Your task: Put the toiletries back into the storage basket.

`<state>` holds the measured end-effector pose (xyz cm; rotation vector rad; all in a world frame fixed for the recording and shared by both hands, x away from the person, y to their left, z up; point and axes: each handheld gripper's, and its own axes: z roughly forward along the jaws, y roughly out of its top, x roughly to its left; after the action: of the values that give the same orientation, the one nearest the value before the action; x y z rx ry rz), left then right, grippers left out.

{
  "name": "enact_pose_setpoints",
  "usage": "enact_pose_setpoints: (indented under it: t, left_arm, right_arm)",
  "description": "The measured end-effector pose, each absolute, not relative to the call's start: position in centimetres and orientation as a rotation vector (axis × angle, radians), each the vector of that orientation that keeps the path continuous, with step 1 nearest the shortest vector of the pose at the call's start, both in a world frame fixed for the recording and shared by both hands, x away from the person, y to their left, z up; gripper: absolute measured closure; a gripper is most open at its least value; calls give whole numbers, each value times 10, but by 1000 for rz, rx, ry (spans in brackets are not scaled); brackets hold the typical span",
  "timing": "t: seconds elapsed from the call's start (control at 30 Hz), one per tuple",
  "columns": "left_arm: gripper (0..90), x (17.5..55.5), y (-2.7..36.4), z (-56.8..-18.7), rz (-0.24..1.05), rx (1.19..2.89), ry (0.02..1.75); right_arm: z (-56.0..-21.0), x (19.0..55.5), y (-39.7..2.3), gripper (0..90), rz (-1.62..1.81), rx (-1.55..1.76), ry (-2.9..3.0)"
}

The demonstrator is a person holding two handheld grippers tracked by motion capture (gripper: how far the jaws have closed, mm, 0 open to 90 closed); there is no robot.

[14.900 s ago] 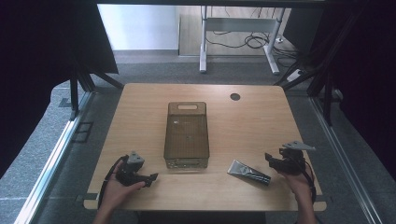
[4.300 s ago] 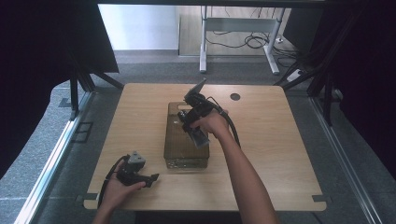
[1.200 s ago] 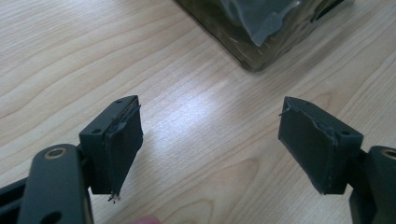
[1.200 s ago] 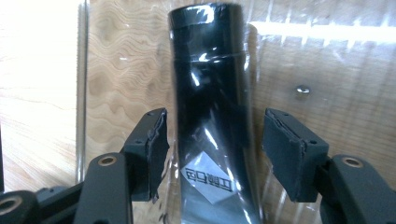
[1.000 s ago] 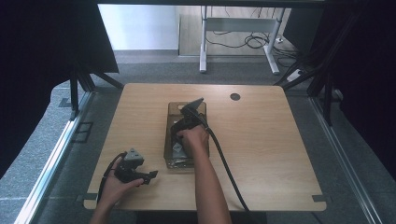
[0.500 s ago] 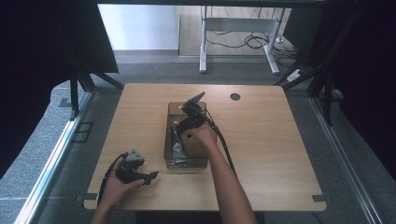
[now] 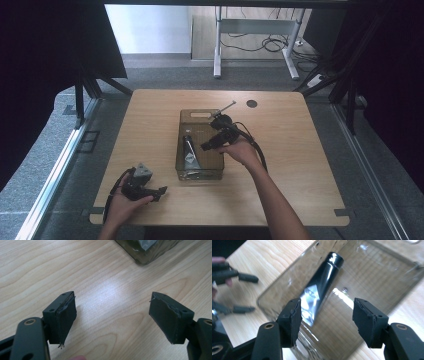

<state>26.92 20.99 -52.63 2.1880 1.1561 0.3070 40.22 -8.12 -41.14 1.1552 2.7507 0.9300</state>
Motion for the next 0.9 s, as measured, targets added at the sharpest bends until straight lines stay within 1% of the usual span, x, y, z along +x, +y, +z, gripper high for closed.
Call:
enact_pose_setpoints:
  t: [0.07,0.13,0.27,0.33,0.37,0.57,0.77,0.9]
  left_arm:
    - [224,268,211,-527,317,2186,1169]
    - [224,268,211,-526,331,2192,1159]
    - [224,266,210,-524,348,2182,1150]
    - [224,265,209,-523,353,2184,1146]
    - [224,264,208,-523,353,2185,1148]
    - [223,263,203,-524,352,2201,1142]
    - [223,263,202,-526,353,2204,1149]
    - [223,263,202,-525,356,2202,1143]
  right_arm:
    - [-408,390,-100,411,985,1097,2726]
    - [-407,385,-107,412,1008,1077,2714]
    - [-409,365,-143,414,1089,1032,2637]
    - [-415,353,-168,415,1107,1025,2587]
    - [-415,353,-168,415,1107,1025,2587]
    - [-440,330,-217,417,1126,1083,2508]
    - [-470,312,-246,425,1148,1144,2437]
    - [-477,315,-251,425,1120,1172,2445]
